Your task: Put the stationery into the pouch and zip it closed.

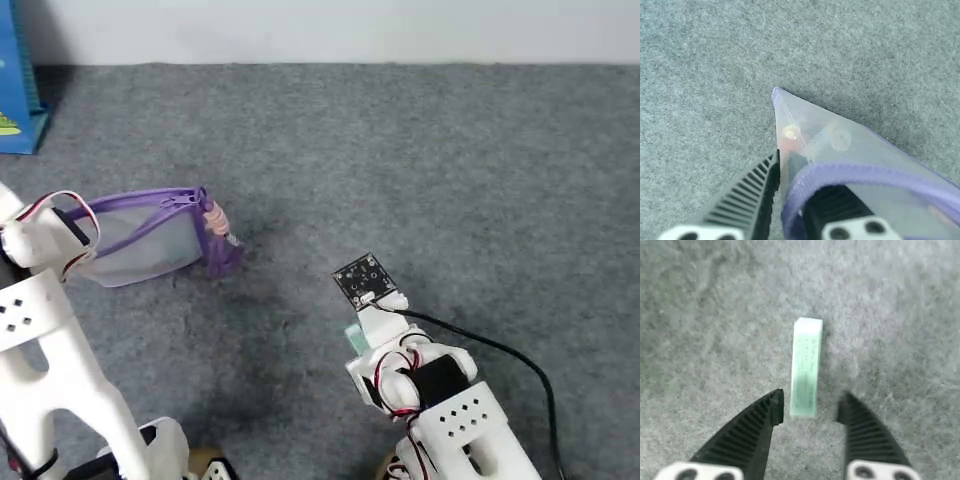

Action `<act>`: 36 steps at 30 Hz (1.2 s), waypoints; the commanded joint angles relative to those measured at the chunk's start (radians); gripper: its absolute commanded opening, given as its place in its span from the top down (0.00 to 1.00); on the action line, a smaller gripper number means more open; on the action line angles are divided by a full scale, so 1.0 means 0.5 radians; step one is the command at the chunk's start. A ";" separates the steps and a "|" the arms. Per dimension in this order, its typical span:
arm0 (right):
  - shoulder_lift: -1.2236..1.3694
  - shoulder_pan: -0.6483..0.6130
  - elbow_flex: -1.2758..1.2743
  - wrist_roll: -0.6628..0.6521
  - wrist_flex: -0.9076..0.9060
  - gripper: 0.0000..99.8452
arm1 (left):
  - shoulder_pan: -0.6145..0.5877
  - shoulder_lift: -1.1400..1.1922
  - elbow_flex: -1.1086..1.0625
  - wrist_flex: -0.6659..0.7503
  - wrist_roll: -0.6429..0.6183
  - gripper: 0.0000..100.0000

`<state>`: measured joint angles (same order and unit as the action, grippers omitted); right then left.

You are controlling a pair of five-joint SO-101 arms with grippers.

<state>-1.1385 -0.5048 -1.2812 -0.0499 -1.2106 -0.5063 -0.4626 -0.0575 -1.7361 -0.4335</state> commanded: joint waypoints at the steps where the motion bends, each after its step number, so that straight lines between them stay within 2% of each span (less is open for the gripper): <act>1: -0.035 0.008 0.135 0.000 -0.008 0.81 | -0.003 -0.003 0.014 -0.037 -0.015 0.99; 9: -0.026 -0.002 0.298 0.055 0.005 0.82 | 0.058 -0.003 -0.057 -0.034 -0.018 0.99; 11: 0.038 -0.069 0.356 0.068 0.005 0.82 | 0.074 -0.003 -0.057 -0.034 -0.021 0.99; 14: 0.259 -0.164 0.430 0.077 0.011 0.82 | 0.080 -0.003 -0.057 -0.034 -0.021 0.99; 19: 0.790 -0.173 0.543 0.135 0.195 0.82 | 0.074 -0.003 -0.057 -0.034 -0.021 0.99; 27: 1.422 -0.087 0.549 0.117 0.704 0.82 | 0.071 -0.003 -0.057 -0.037 -0.015 0.99; 33: 1.643 -0.002 0.552 0.043 0.806 1.00 | 0.071 -0.003 -0.057 -0.037 -0.015 0.99; 36: 1.573 0.020 0.552 0.043 0.766 0.99 | 0.080 -0.003 -0.057 -0.037 -0.015 0.99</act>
<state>-0.3314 -0.5002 -1.0418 -0.0176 -0.8255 -0.4864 -0.4641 -0.0852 -1.7361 -0.4335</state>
